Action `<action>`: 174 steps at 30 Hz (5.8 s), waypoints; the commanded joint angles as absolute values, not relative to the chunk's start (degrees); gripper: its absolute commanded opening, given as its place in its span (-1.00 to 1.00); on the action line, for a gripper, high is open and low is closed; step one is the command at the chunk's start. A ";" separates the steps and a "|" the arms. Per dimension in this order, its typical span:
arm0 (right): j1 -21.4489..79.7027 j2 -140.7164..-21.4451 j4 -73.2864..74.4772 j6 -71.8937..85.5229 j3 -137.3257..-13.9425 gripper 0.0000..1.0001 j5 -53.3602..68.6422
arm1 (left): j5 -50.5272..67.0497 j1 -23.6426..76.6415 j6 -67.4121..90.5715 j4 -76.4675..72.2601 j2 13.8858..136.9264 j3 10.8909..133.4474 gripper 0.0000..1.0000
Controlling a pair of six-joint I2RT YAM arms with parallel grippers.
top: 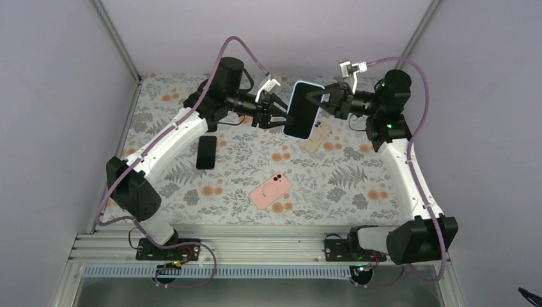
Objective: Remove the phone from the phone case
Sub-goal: Remove the phone case from the phone.
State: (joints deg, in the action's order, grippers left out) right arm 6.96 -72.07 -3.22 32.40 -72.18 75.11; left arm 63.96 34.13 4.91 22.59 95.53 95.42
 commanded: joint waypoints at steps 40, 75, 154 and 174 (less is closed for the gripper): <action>0.94 -72.42 -33.18 64.38 -71.64 -0.93 75.76 | 68.88 33.57 10.59 14.53 91.72 91.06 -0.11; 1.86 -70.92 -52.62 79.69 -65.86 -0.93 75.91 | 55.55 33.66 10.57 16.39 94.18 88.42 -0.52; 9.08 -82.50 5.47 26.84 -85.59 0.43 74.58 | 68.58 25.76 31.99 -3.27 93.25 81.66 -0.95; 20.29 -78.99 23.39 -5.36 -85.21 0.95 32.54 | 53.40 18.54 46.24 5.65 95.08 81.56 -0.95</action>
State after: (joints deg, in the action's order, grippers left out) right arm 15.81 -81.23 22.20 3.22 -85.45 44.66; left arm 56.64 20.51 40.64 5.15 95.37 80.27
